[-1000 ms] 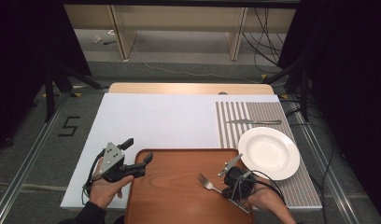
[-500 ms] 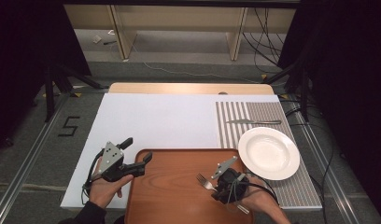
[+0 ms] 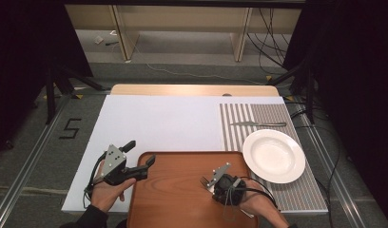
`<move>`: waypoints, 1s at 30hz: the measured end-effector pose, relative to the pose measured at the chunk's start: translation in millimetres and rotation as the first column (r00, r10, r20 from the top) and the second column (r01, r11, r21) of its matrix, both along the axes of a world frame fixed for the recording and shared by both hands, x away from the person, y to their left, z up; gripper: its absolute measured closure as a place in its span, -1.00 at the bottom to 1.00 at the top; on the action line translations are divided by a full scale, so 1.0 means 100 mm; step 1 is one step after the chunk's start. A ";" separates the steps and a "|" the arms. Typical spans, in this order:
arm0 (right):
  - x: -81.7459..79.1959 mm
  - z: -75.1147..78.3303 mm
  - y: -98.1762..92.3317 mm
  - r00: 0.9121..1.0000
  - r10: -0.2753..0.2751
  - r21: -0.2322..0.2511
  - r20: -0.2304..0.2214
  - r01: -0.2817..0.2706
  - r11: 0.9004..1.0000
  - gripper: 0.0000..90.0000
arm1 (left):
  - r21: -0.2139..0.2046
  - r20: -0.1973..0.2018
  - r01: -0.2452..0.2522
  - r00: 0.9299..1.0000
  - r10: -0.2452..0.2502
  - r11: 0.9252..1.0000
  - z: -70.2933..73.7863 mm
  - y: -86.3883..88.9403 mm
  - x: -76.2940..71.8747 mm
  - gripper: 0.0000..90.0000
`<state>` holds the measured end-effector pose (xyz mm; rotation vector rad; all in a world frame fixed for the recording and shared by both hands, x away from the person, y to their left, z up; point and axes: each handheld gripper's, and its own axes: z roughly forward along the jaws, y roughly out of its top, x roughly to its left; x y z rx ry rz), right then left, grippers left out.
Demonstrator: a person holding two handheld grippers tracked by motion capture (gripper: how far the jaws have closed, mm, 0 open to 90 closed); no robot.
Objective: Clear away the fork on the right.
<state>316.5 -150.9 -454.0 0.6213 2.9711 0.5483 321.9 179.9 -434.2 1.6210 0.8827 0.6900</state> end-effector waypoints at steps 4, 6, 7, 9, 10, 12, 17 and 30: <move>0.00 -0.01 0.00 1.000 -0.004 -0.025 0.002 0.004 1.000 1.00 | -0.001 0.000 0.000 1.000 0.000 1.000 0.00 0.00 0.00 -0.64; 0.00 -0.02 0.00 1.000 0.000 -0.039 0.011 0.000 0.999 1.00 | 0.001 0.000 0.000 1.000 0.000 1.000 0.00 0.00 0.00 -0.64; 0.00 -0.02 0.01 1.000 0.000 -0.045 0.017 0.001 0.999 1.00 | 0.002 -0.002 0.001 1.000 -0.001 1.000 0.00 0.00 -0.01 -0.64; 0.00 -0.02 0.01 1.000 0.001 -0.049 0.018 0.000 0.999 1.00 | 0.000 0.000 0.001 1.000 -0.001 1.000 0.00 0.00 0.00 -0.64; 0.00 -0.02 0.01 1.000 0.002 -0.051 0.020 0.000 0.999 1.00 | 0.000 0.000 0.001 1.000 -0.001 1.000 0.00 0.00 0.00 -0.64; 0.00 -0.02 0.01 1.000 -0.002 -0.057 0.027 0.003 0.998 1.00 | 0.003 -0.001 0.001 1.000 -0.001 1.000 0.00 0.00 0.00 -0.64; 0.02 -0.02 -0.01 0.999 -0.009 -0.062 0.037 0.011 0.998 1.00 | 0.001 -0.002 0.002 1.000 -0.002 1.000 0.00 -0.01 0.00 -0.64; 0.06 -0.01 -0.08 0.997 -0.032 -0.094 0.071 0.038 0.995 1.00 | 0.001 -0.001 0.001 1.000 -0.001 1.000 0.00 -0.01 0.00 -0.64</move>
